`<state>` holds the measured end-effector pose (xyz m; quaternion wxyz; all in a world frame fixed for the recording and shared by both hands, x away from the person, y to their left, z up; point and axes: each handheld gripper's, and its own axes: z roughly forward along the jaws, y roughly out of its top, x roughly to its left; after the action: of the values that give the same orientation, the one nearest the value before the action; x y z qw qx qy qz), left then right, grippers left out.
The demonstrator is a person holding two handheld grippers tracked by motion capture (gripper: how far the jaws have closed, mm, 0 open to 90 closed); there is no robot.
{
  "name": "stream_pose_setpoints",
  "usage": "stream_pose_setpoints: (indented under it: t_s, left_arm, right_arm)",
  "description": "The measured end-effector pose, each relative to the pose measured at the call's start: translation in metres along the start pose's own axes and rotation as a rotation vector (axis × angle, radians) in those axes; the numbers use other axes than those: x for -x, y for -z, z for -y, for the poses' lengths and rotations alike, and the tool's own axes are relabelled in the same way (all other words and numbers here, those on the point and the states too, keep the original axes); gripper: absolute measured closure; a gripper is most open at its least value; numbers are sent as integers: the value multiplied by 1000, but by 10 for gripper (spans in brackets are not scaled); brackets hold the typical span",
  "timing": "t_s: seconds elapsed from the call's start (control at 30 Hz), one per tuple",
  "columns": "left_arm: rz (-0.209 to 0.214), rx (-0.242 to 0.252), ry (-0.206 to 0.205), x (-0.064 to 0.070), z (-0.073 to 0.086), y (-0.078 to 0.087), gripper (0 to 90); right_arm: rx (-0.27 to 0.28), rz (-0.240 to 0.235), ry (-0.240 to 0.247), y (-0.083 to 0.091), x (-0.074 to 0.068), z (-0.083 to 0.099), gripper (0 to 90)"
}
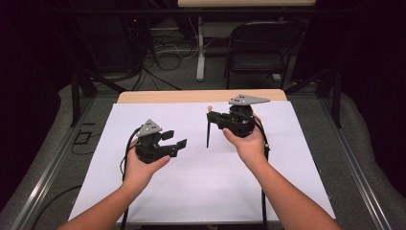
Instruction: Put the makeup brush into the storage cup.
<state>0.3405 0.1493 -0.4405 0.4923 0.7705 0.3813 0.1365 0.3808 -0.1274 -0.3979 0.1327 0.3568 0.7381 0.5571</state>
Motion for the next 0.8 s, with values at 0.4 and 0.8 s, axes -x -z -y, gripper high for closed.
stream_pose_setpoints:
  t_s: [0.4,0.8]
  left_arm:
    - [-21,17,-12,-4,2,8,316]
    - [-31,8,-24,-7,5,16,316]
  right_arm:
    - [14,26,31,10,1,-9,838]
    - [16,99,56,21,16,-9,838]
